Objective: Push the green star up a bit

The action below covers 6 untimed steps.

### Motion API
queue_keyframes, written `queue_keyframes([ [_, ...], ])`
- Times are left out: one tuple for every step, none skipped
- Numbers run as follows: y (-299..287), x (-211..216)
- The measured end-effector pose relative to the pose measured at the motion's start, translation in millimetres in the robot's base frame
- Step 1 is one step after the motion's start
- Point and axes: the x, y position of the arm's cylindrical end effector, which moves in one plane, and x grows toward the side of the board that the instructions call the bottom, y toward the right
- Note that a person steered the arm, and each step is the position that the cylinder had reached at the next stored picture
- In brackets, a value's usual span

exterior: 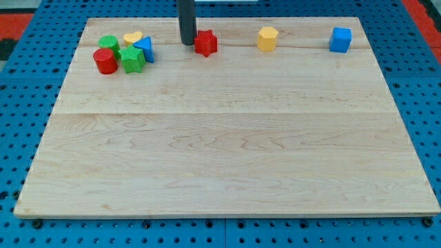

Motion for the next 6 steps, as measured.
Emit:
queue_keyframes([
  [-13.3,36.1],
  [-30.1,37.7],
  [-30.8,43.8],
  [-27.9,66.1],
  [-74.0,84.5],
  [-112.4,71.7],
])
